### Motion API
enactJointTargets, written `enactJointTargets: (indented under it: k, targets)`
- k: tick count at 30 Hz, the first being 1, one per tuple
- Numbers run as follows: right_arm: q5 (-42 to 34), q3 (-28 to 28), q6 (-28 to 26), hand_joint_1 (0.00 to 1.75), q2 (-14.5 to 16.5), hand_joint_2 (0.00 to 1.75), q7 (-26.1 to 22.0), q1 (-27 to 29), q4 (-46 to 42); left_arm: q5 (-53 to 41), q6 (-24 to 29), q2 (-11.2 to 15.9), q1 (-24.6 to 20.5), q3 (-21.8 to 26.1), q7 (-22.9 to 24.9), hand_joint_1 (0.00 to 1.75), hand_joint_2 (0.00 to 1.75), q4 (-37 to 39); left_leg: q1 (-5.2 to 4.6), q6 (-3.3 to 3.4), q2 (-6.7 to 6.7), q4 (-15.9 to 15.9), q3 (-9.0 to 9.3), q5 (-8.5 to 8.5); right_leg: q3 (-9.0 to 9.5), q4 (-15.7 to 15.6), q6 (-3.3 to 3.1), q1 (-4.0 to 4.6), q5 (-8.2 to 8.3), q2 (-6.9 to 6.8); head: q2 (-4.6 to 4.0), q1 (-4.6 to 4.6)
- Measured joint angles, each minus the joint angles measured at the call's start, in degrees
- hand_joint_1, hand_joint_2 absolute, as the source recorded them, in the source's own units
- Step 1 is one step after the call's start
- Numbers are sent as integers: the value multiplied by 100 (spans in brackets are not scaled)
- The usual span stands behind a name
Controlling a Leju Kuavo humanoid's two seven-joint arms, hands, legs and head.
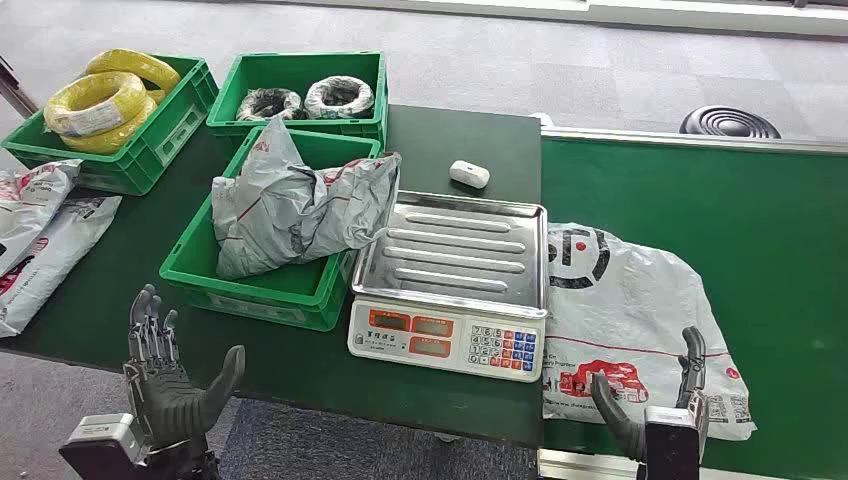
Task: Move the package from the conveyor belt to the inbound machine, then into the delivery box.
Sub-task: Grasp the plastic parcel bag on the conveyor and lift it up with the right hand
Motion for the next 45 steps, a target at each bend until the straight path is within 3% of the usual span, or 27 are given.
enactJointTargets:
  k: [6,10,17,21,23,24,26,27,28,30,33,38,45]
  targets:
    - [329,-269,44,0,-131,175,768,-183,168,11,-202,-6,99,-43,-4,0,175,-40,-1,0,0,1,0,0,2,0,1,-2,0,-1,0,1]
    - [400,-742,294,0,-308,175,950,-458,461,61,-362,-9,142,-55,-32,0,175,-39,-3,0,0,2,1,0,3,0,2,-4,2,-1,0,-1]
    - [1075,-1402,878,0,-888,175,1777,-1564,1966,159,-358,16,-108,-173,-45,0,175,126,-5,4,1,5,5,3,4,-1,7,-7,14,0,0,0]
    - [1847,-1443,1157,0,-1186,0,2442,-2199,3243,215,-355,54,-281,-255,-6,0,175,263,-5,8,-1,6,7,7,6,-1,7,-7,15,-2,0,-1]
    - [2142,-1440,1334,0,-1280,0,2638,-2443,3822,226,-351,67,-342,-292,12,0,175,320,-5,8,-1,6,6,7,5,-1,7,-6,15,-2,0,-1]
    - [2248,-1437,1439,14,-1317,0,2703,-2554,4101,227,-351,73,-377,-310,20,0,175,350,-4,8,-1,6,6,7,5,-1,7,-6,15,-2,0,-1]
    - [2373,-1417,1630,89,-1386,0,2755,-2798,4604,230,-362,83,-471,-339,32,0,175,419,-3,8,5,6,9,6,6,-1,7,-3,15,4,0,-2]
    - [2400,-1405,1714,131,-1422,44,2756,-2934,4823,231,-372,87,-525,-349,37,0,175,455,-2,8,12,6,14,6,10,-1,7,-2,15,9,0,-2]
    - [2421,-1393,1777,159,-1460,87,2753,-3074,5023,232,-381,90,-581,-358,41,0,175,491,-1,9,20,6,22,4,17,-2,7,-1,15,15,0,-2]
    - [2443,-1381,1822,169,-1539,175,2736,-3337,5382,234,-390,95,-681,-371,45,0,175,552,0,10,30,6,39,0,40,-7,7,0,16,22,0,1]
    - [2439,-1382,1598,175,-1624,175,2621,-3634,5795,252,-358,102,-768,-374,56,0,175,613,-2,16,32,10,51,-3,65,-17,16,-3,23,24,0,2]
    - [2202,-1480,669,175,-1617,175,2030,-3766,5920,284,-181,114,-745,-365,59,0,175,631,-10,44,16,24,24,19,50,-17,43,-18,52,16,0,0]
    - [2085,-1544,-286,175,-1523,175,1944,-3591,4659,295,21,116,-680,-357,21,0,175,629,-14,48,2,27,-12,29,9,-16,44,-18,54,2,0,-1]
